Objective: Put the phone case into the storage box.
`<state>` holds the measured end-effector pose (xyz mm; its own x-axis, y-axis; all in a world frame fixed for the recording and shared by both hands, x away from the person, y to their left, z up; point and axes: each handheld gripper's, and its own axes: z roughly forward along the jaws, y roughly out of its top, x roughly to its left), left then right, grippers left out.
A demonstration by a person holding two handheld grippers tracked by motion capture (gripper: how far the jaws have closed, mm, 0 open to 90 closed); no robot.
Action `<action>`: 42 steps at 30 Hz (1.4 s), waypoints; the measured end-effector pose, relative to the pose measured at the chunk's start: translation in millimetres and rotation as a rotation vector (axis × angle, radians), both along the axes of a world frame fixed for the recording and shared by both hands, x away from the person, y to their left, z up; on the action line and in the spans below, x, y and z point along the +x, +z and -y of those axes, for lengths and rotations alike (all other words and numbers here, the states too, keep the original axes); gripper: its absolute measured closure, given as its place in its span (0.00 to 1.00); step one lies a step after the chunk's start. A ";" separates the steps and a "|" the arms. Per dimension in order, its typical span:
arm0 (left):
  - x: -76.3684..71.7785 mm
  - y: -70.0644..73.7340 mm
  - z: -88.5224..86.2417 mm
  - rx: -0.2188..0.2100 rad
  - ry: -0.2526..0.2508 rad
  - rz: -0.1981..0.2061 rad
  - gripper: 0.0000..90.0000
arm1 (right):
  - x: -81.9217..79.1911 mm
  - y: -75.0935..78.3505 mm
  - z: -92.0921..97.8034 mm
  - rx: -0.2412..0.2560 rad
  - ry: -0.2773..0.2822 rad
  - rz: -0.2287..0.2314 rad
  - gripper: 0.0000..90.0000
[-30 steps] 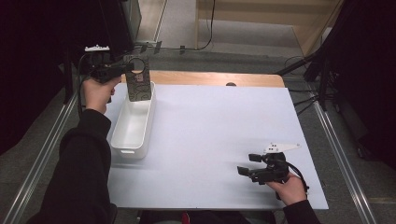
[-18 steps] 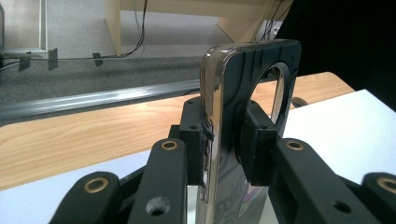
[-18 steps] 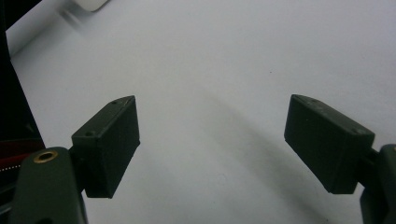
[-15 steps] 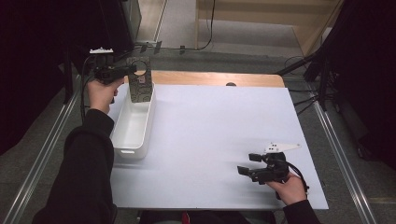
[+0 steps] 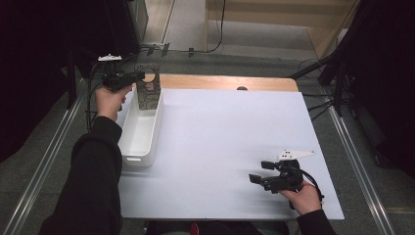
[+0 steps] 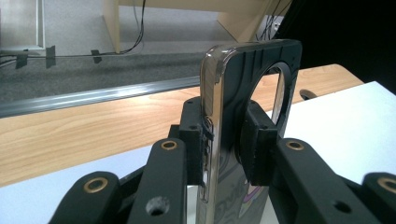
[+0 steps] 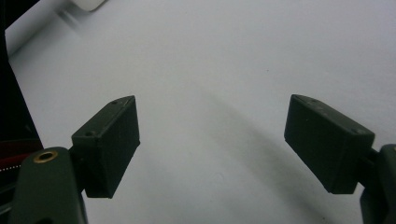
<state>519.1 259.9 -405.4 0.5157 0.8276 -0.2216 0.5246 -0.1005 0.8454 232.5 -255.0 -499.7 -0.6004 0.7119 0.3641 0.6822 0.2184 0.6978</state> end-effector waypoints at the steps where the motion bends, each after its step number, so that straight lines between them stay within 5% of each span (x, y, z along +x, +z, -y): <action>1: 0.1 -1.0 -0.3 0.002 0.004 -0.001 0.81 | -0.1 0.1 0.1 -0.001 0.000 0.000 0.19; 42: 7.0 -24.0 -4.4 0.003 -0.007 -0.005 0.78 | -0.1 -0.4 0.8 0.002 -0.001 -0.002 0.19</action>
<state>526.1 264.3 -429.3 0.5203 0.8247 -0.2216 0.5283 -0.1070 0.8423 232.4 -255.7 -500.1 -0.5992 0.7118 0.3664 0.6837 0.2168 0.6968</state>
